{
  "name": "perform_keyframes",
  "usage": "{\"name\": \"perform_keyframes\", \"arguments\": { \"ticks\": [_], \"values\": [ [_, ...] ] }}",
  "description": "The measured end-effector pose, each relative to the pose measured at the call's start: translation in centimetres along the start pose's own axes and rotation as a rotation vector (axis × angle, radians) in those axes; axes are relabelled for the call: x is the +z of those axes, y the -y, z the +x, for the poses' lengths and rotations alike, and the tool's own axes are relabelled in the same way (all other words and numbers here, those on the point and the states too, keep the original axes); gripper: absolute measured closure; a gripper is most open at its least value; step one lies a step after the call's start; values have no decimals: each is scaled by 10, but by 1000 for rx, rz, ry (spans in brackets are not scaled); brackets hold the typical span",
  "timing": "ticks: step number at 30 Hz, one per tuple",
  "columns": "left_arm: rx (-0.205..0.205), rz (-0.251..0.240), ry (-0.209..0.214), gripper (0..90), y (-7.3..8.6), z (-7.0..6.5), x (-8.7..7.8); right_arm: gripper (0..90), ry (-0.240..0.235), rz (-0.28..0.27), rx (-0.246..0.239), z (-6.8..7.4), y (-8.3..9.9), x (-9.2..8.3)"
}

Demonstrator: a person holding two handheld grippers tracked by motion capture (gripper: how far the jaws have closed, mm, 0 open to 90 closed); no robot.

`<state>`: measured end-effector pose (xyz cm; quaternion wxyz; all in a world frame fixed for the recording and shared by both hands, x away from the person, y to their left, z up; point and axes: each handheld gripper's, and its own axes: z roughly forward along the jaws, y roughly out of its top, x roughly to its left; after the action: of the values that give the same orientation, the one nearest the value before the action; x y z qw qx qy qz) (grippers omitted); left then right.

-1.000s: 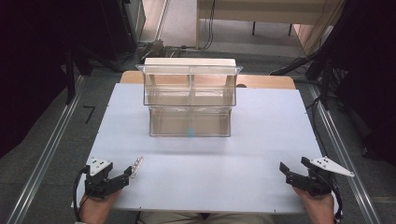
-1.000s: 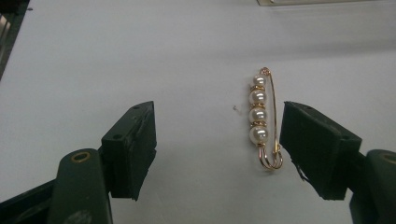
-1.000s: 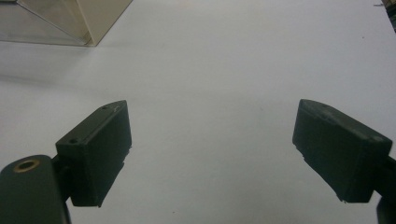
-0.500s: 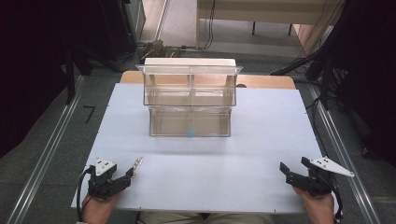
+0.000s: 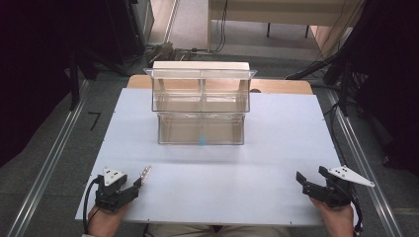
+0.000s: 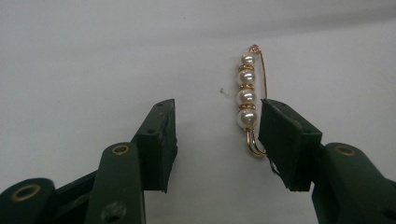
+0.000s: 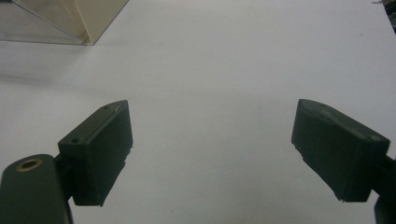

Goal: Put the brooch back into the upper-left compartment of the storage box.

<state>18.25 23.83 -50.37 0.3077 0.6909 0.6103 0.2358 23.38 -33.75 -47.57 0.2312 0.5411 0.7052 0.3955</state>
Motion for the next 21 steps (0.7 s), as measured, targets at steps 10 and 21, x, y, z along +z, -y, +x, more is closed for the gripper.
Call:
{"name": "perform_keyframes", "arguments": {
  "ticks": [10,21],
  "values": [
    [18,17,-4,587,1,-5,1,111,-1,0,3,0,0,0],
    [57,20,-9,749,2,-10,2,111,-1,1,3,0,0,0]
  ]
}}
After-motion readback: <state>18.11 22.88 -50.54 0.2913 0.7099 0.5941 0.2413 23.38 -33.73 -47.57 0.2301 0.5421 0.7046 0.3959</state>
